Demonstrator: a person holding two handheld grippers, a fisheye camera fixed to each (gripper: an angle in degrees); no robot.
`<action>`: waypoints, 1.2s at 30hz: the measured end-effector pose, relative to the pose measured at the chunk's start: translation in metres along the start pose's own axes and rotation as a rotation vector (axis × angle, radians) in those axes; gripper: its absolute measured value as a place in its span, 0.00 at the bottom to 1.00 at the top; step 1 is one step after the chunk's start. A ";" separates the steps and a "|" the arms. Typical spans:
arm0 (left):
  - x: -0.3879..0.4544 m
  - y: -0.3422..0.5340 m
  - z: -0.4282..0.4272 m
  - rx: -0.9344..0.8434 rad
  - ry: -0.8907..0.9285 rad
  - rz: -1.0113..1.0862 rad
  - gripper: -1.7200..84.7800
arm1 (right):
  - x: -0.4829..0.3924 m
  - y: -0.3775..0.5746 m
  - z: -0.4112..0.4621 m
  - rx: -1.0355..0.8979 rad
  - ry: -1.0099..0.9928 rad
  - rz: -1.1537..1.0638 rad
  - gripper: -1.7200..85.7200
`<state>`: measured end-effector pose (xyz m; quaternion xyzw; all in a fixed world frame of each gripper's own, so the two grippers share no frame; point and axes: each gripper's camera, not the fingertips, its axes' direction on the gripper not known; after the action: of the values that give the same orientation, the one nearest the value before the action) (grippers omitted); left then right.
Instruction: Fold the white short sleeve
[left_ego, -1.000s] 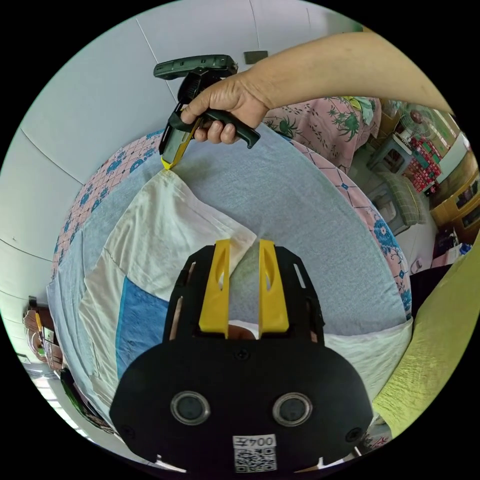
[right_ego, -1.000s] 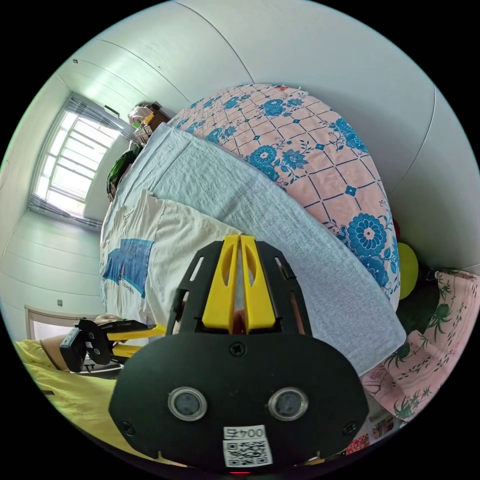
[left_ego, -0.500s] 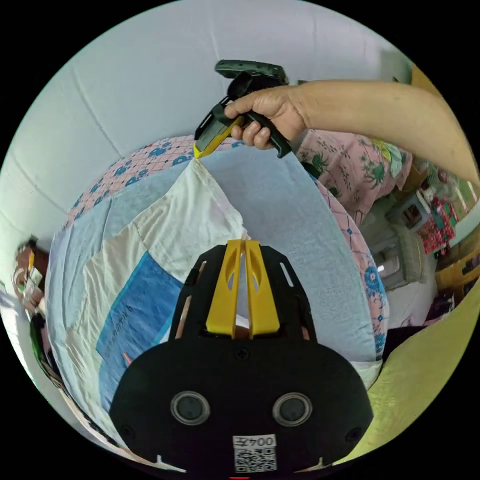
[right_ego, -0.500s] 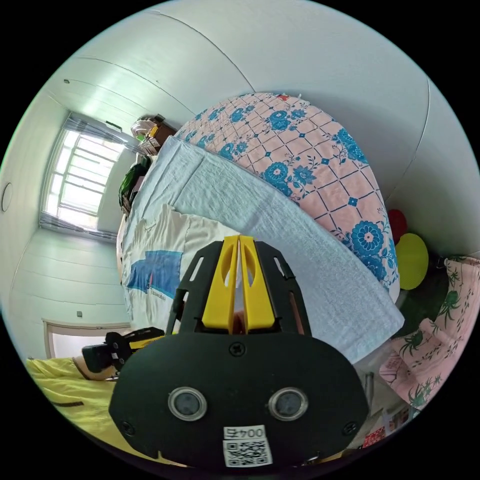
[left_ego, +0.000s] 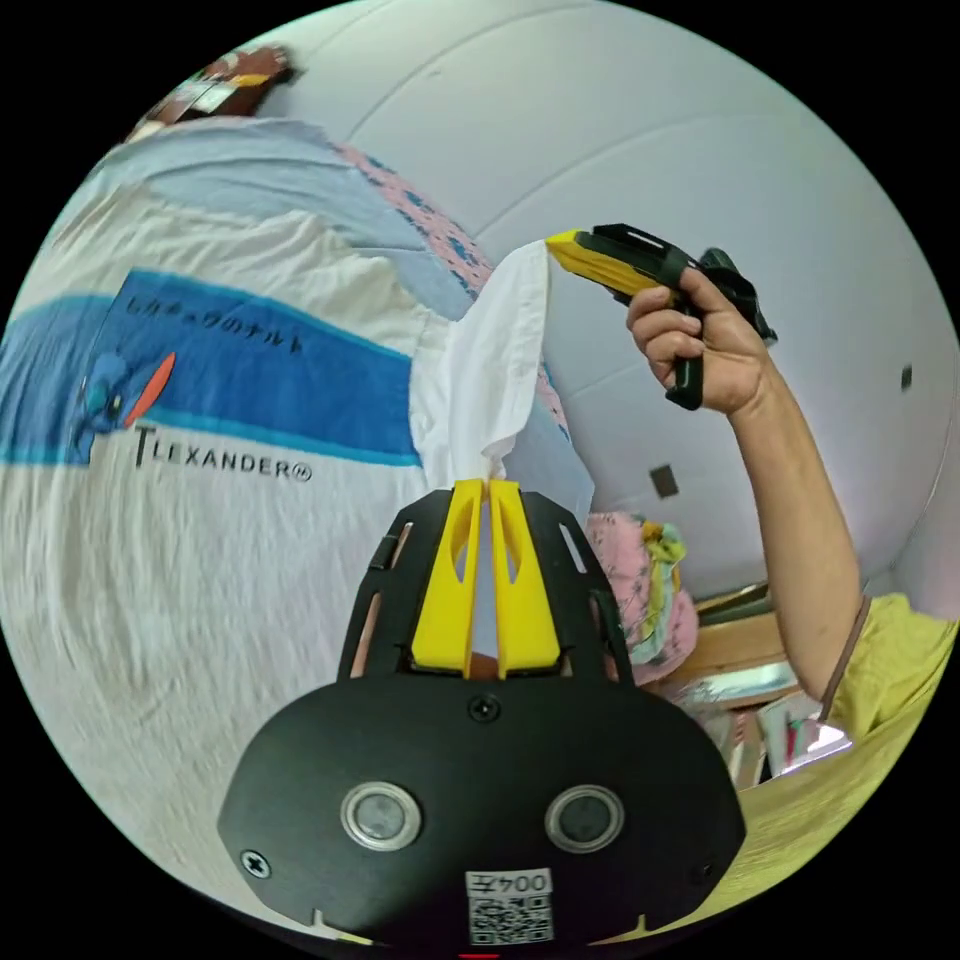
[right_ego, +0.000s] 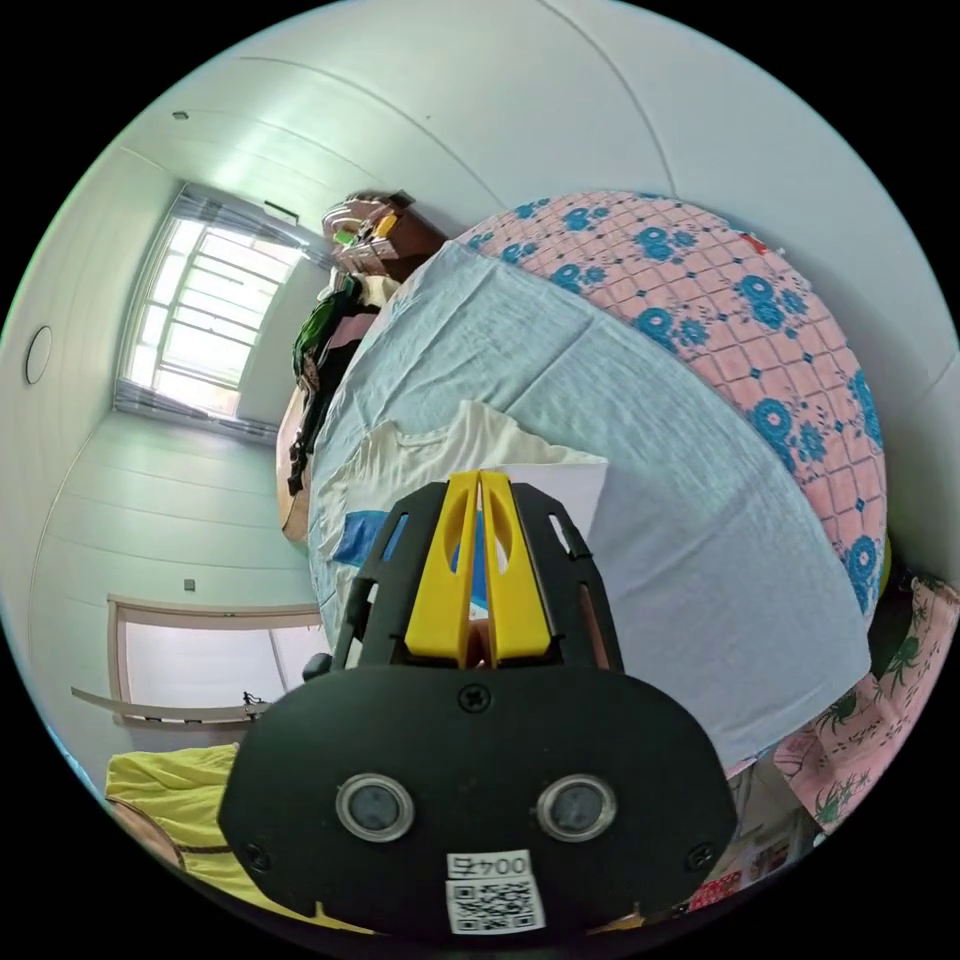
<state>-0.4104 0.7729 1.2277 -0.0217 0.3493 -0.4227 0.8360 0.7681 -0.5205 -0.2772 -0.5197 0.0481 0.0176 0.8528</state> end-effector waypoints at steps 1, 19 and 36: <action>-0.007 -0.001 -0.006 0.010 0.008 -0.024 0.04 | -0.006 0.000 0.010 -0.010 0.004 -0.010 0.01; -0.127 -0.022 -0.125 0.138 0.200 -0.337 0.11 | -0.049 0.110 0.196 0.001 -0.085 -0.261 0.10; -0.073 -0.171 -0.048 -0.116 -0.149 -0.105 0.10 | -0.037 0.391 0.351 0.131 0.662 -0.587 0.11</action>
<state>-0.5871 0.7282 1.2895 -0.1195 0.3086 -0.4420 0.8338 0.7220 -0.0280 -0.4598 -0.4340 0.1701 -0.3956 0.7914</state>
